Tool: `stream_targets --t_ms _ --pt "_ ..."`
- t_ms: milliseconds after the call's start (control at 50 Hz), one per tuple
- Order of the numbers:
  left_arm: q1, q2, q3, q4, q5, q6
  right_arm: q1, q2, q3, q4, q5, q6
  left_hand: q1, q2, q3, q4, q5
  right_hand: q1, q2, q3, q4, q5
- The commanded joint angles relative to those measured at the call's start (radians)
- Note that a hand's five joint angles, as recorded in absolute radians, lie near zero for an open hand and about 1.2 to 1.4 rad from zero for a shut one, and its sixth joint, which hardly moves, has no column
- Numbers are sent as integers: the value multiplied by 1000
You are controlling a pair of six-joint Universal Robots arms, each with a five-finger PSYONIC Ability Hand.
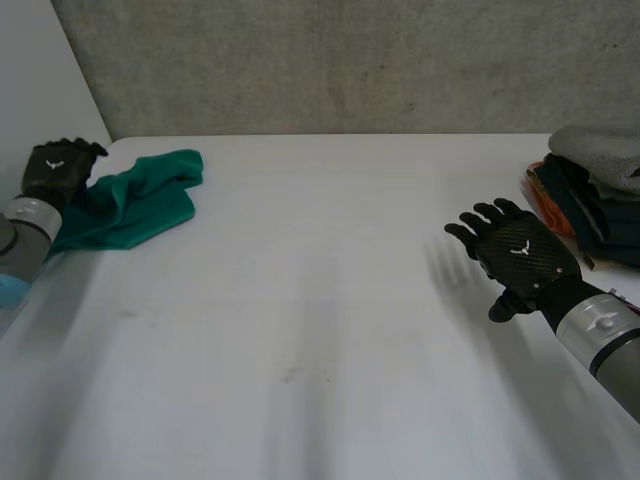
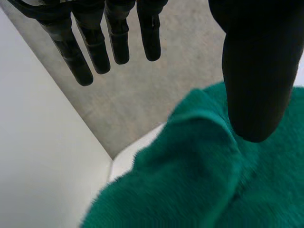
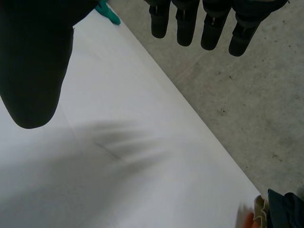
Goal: Fold the laundry.
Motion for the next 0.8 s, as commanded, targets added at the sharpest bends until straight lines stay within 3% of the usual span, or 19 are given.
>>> stream_targets --t_ms 20,180,260,280,300,400,520,640,700,800 --pt "-3 -86 65 7 37 4 -8 2 0 -3 0 0 80 94 93 99 94 -57 -40 -37 -41 -44" --pt "-12 -158 146 7 55 2 -12 5 -2 -6 -1 0 183 196 196 201 197 -57 -40 -37 -41 -44" --pt "-17 -183 179 8 52 4 -12 9 -3 -8 0 -2 581 595 595 600 595 -57 -40 -37 -41 -44" --pt "-20 -187 185 13 49 7 -12 13 -5 -8 -1 -2 899 913 912 918 913 -57 -40 -37 -41 -44" --pt "-23 -187 185 22 48 10 -12 21 -6 -8 0 -3 1030 1043 1043 1048 1044 -57 -40 -37 -41 -44" --pt "-77 -123 111 143 -49 45 -12 28 -6 -9 2 -8 1031 1045 1044 1050 1045 -57 -40 -37 -41 -44" --pt "-167 195 -129 254 -116 35 -12 28 -8 -9 8 -8 1031 1045 1044 1050 1045 -57 -40 -37 -41 -44" --pt "-303 459 -260 262 -126 -13 -12 15 -22 1 60 3 1031 1045 1044 1050 1045 -57 -40 -37 -41 -44" --pt "-325 547 -301 246 -126 -22 -12 10 -31 11 86 17 1031 1045 1044 1050 1045 -57 -40 -37 -41 -44" --pt "-406 685 -381 153 -139 -25 -17 -8 -75 92 94 93 1031 1045 1044 1050 1045 -57 -40 -37 -41 -44"
